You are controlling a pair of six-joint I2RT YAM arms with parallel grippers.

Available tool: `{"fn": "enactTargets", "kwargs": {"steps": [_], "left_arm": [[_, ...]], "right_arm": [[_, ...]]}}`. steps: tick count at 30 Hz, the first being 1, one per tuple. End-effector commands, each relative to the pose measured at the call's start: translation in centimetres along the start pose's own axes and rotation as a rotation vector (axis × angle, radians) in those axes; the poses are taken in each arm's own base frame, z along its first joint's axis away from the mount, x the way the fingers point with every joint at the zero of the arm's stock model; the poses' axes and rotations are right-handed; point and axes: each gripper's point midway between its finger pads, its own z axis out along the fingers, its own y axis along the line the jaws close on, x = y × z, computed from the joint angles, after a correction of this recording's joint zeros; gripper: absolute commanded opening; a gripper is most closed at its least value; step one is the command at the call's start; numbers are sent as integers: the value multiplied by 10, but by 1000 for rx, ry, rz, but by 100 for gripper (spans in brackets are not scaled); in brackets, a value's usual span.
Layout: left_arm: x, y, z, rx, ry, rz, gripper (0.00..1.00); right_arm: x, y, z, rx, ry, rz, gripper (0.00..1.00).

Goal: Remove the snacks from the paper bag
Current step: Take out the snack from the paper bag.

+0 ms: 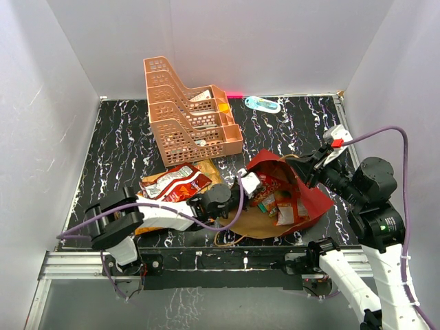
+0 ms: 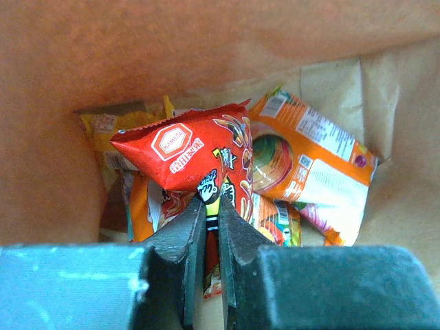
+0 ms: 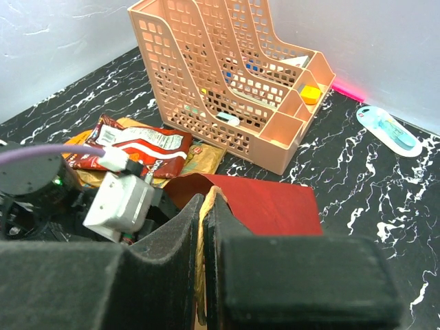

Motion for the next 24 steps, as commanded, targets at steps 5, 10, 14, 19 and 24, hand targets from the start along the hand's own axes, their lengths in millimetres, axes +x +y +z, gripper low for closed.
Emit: {"fn": "enactTargets", "kwargs": {"steps": [5, 10, 14, 19, 24], "left_arm": [[-59, 3, -22, -11, -42, -134, 0], [-77, 4, -42, -8, -12, -197, 0], [-97, 3, -66, 11, -7, -244, 0], [-126, 1, -103, 50, 7, -329, 0], [-133, 14, -149, -5, 109, -367, 0]], "right_arm": [[-36, -1, -12, 43, -111, -71, 8], [-40, -10, -16, 111, -137, -59, 8], [-42, -17, -19, 160, -155, -43, 8], [-44, -26, -23, 217, -174, -38, 8], [-44, -30, -25, 246, -182, -43, 8]]}}
